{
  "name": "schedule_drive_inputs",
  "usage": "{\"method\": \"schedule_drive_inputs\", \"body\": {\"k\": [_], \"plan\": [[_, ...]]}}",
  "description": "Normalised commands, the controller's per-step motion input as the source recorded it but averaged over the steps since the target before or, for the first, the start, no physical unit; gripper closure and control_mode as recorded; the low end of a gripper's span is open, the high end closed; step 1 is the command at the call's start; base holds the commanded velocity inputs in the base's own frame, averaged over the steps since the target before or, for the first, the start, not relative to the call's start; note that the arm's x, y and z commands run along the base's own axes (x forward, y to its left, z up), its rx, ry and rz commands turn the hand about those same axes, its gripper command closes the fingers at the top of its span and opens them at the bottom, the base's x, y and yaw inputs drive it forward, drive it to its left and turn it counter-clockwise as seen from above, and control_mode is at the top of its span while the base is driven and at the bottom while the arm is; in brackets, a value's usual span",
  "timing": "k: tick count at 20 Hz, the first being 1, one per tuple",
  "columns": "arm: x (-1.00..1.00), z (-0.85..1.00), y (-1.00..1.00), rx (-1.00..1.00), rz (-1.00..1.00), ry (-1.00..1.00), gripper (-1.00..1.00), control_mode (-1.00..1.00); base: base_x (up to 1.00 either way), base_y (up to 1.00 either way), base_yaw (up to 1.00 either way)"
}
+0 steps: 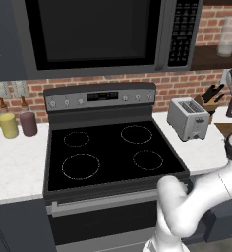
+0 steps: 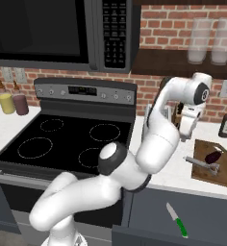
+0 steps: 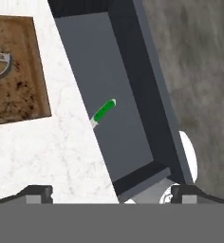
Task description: Place the appropriate cutting tool for cutting the eggplant skin on the cutting board.
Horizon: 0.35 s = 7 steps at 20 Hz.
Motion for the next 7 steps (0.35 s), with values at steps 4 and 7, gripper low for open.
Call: {"method": "schedule_drive_inputs", "body": {"k": [4, 7], "plan": [[-1.00, 0.00, 1.00, -0.34, 0.38, 0.00, -1.00, -1.00, 0.00, 0.00, 0.00], [-1.00, 0.07, 1.00, -0.27, 0.38, 0.00, -1.00, -1.00, 0.00, 0.00, 0.00]]}}
